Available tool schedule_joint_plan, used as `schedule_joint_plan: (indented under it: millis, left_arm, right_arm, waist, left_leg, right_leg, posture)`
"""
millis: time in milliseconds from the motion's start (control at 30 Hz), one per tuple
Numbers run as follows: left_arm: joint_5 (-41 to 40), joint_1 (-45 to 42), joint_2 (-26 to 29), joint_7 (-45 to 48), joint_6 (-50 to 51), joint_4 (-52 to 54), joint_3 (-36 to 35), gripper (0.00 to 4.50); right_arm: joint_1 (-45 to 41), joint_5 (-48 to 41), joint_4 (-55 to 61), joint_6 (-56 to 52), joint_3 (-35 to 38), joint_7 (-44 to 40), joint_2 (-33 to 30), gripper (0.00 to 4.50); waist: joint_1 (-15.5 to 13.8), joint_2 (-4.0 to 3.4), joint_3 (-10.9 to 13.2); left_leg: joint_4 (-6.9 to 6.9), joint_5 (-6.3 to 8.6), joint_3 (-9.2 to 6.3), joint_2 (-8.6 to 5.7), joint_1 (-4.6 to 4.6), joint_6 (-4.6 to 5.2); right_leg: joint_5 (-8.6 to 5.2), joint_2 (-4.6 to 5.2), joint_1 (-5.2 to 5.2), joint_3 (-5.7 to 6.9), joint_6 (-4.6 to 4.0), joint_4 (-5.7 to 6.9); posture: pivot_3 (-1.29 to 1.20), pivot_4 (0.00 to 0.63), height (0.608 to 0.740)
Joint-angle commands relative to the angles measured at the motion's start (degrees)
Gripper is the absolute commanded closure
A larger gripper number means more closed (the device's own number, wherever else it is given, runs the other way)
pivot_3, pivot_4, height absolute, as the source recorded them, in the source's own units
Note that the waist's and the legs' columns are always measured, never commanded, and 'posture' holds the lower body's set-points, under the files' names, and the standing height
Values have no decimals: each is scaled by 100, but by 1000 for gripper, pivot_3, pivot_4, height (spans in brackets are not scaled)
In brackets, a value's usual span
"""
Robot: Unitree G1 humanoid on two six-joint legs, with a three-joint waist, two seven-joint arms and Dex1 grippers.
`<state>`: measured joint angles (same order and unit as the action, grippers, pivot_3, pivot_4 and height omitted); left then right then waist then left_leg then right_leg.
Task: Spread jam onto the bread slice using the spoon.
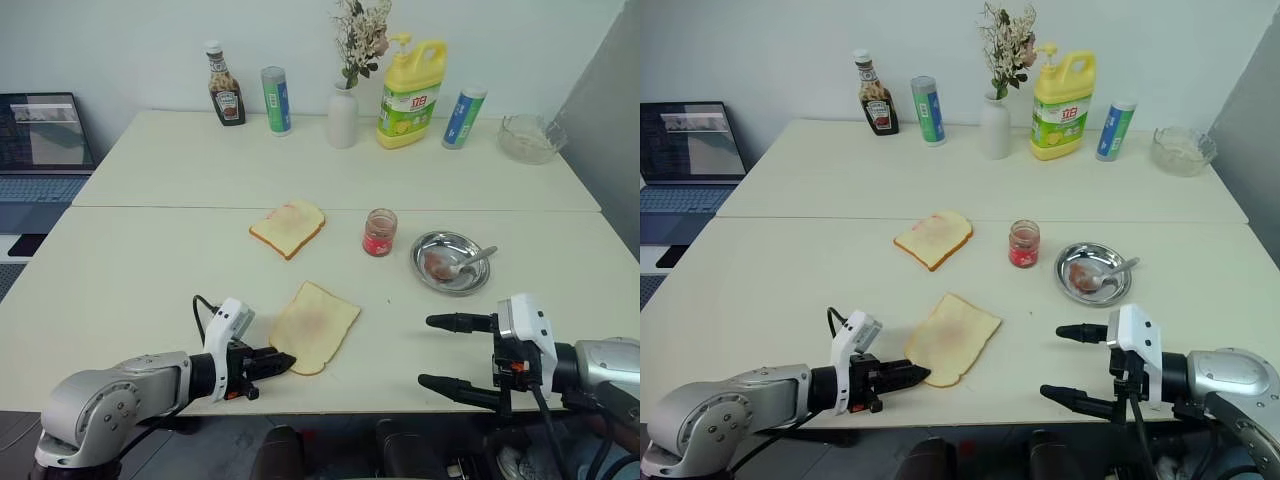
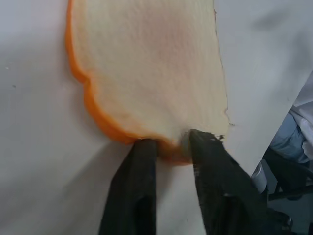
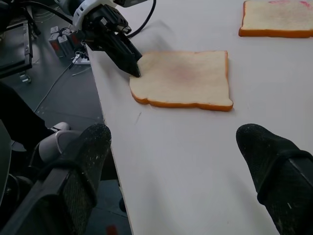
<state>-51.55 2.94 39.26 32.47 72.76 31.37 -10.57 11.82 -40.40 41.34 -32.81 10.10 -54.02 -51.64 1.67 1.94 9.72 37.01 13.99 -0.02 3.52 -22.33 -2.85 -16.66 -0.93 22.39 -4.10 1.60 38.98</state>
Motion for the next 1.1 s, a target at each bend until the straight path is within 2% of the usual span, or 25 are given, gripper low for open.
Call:
schedule_joint_plan:
  millis: [33,133,233,333,500,600,767,800,1000,1100]
  left_arm:
    - [-51,186,232,162,-151,250,-100,1943]
    - [67,420,597,493,-478,457,-96,977]
    - [549,688,1126,826,-1064,586,13,28]
    - [1451,1028,1856,1308,-2097,454,141,28]
    - [2052,1133,2390,2248,-3487,85,-237,28]
    - [1953,767,2351,2562,-3865,-59,-441,28]
    - [1117,-687,2128,2515,-3510,83,-448,28]
    - [1053,-802,2119,2528,-3476,119,-426,28]
    - [731,-1670,2074,2642,-3297,356,64,28]
    - [1041,-2096,1891,2700,-3533,411,612,28]
  right_arm:
    - [9,29,39,166,60,-117,5,0]
    - [-60,11,12,151,-19,-119,65,0]
    - [-101,15,-4,148,-48,-132,81,0]
    - [-134,39,-35,163,-63,-173,63,0]
    - [-276,37,-151,160,-13,-188,48,0]
    - [-356,-60,-242,110,133,-76,111,0]
    - [-514,-313,-389,-4,541,475,483,0]
    - [-499,-328,-370,-21,571,498,498,0]
    - [-284,-341,-457,54,1178,898,777,0]
    - [-327,-547,-789,-106,1583,1262,981,0]
  waist:
    - [0,0,0]
    - [4,-1,1]
    - [11,-1,5]
    - [5,-5,8]
    - [-1,2,22]
    - [-3,4,26]
    - [-34,11,30]
    - [-17,10,30]
    - [3,9,31]
    - [0,10,30]
  left_leg:
    - [-1,0,1,0,1,0]
    - [-2,0,0,4,4,0]
    - [-7,0,2,6,8,0]
    - [-9,0,3,7,12,-1]
    - [-10,1,7,6,12,-1]
    - [-10,1,14,5,6,-1]
    - [-3,1,4,6,-21,-1]
    - [-4,1,9,5,-22,-1]
    - [-10,4,7,7,-46,-2]
    - [-6,3,7,4,-54,-2]
  right_leg:
    - [-1,0,0,-1,-1,0]
    - [-3,-1,0,0,-6,0]
    - [-12,-1,1,-1,-21,1]
    - [-28,0,1,-3,-50,2]
    - [-31,3,3,-3,-55,0]
    - [-32,8,7,-3,-54,-3]
    - [-24,2,21,6,-41,-1]
    - [-7,1,24,2,-10,-2]
    - [-11,-5,53,1,0,2]
    - [-10,-5,59,1,0,5]
  posture:
    - [0,150,740]
    - [0,150,740]
    - [0,150,740]
    - [0,150,740]
    - [0,150,740]
    - [0,150,740]
    - [0,150,740]
    - [0,150,740]
    - [0,150,740]
    - [0,150,740]
